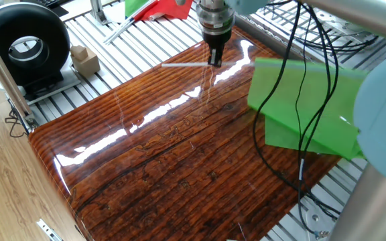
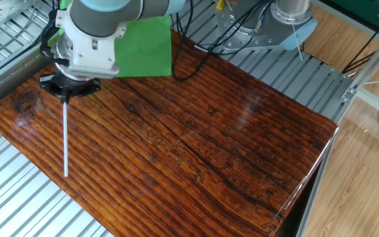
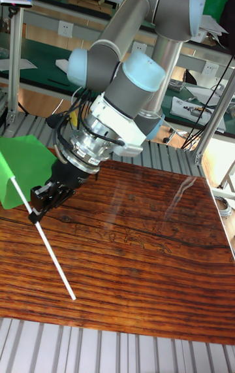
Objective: Wave the flag
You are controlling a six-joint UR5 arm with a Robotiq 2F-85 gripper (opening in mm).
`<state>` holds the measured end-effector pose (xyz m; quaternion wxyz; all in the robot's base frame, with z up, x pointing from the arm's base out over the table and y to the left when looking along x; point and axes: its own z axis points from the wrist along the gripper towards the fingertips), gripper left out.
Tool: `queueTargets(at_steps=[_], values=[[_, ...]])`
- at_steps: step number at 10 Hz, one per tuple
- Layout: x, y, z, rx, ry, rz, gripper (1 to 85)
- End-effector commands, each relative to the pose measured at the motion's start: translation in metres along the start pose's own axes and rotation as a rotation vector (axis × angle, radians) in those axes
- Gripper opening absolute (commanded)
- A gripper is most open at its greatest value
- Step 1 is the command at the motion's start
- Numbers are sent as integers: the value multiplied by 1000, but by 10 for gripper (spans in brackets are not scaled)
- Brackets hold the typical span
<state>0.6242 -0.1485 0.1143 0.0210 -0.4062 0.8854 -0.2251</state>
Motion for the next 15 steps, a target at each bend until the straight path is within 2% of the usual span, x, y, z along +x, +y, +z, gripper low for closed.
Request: queueTargets(at_steps=[1, 2, 3, 4, 6, 7, 12, 15], values=[[-3, 34, -2, -147, -17, 170, 10], [-8, 53, -5, -226, -24, 252, 10], [-12, 63, -7, -274, -34, 298, 10], [-15, 71, -8, -314, -43, 334, 10], [-21, 81, -11, -362, -54, 377, 10], [-22, 84, -12, -376, -54, 388, 10], [-22, 80, -11, -361, -60, 371, 10], [-27, 80, -10, -365, -75, 376, 10]])
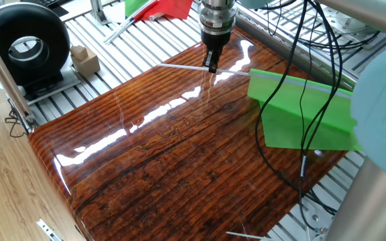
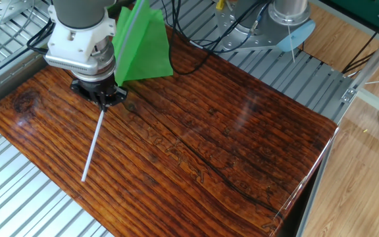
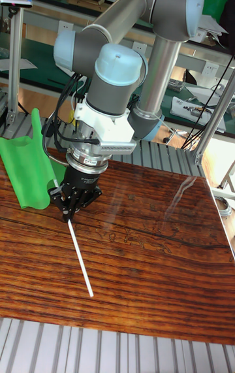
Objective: Wave the flag
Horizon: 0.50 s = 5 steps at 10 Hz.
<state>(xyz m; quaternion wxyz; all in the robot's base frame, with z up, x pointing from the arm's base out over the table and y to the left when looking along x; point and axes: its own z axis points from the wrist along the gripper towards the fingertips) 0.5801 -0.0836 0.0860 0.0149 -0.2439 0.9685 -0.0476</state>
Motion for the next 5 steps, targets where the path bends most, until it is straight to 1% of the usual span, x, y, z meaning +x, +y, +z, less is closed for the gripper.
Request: queueTargets(at_steps=[1, 5], values=[[-3, 1, 0, -10, -11, 6, 10], [-3, 3, -1, -19, -14, 8, 10]])
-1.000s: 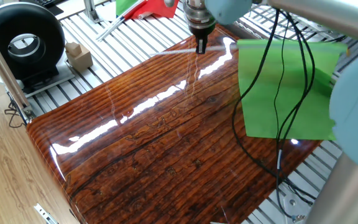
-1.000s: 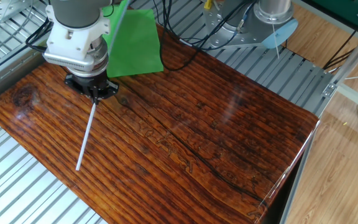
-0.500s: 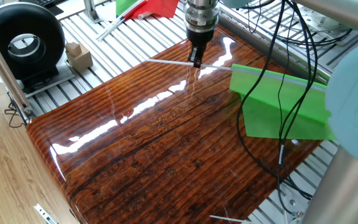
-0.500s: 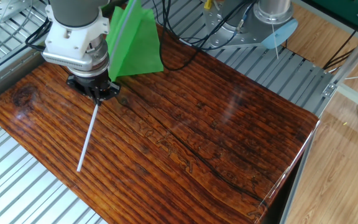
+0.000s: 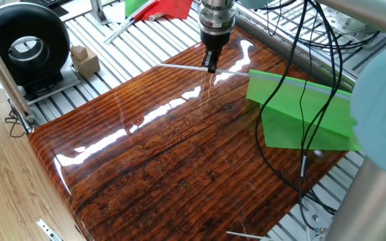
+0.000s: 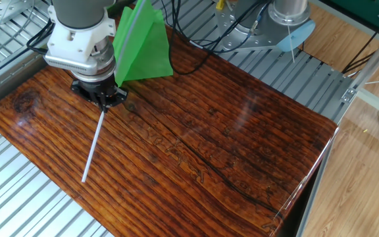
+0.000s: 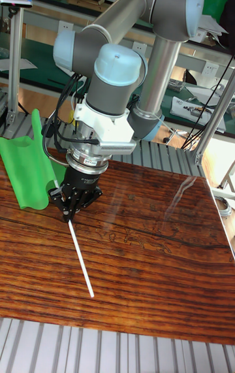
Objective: Wave the flag
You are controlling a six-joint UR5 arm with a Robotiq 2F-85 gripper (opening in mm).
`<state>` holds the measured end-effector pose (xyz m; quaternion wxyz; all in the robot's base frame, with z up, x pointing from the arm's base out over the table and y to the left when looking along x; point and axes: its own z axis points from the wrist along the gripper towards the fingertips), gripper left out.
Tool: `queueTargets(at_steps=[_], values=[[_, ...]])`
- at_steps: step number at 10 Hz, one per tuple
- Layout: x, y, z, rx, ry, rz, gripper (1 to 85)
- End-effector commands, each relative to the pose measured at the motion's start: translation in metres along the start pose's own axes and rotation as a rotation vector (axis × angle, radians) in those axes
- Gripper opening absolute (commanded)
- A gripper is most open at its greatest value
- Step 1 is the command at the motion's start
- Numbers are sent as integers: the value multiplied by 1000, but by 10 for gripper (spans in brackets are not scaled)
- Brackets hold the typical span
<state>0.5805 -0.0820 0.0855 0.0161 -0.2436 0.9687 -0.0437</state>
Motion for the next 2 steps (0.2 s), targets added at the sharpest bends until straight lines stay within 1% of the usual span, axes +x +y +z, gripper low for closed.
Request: queueTargets(at_steps=[1, 2], values=[[-2, 2, -1, -16, -12, 7, 10], [-2, 2, -1, -19, -13, 8, 10]])
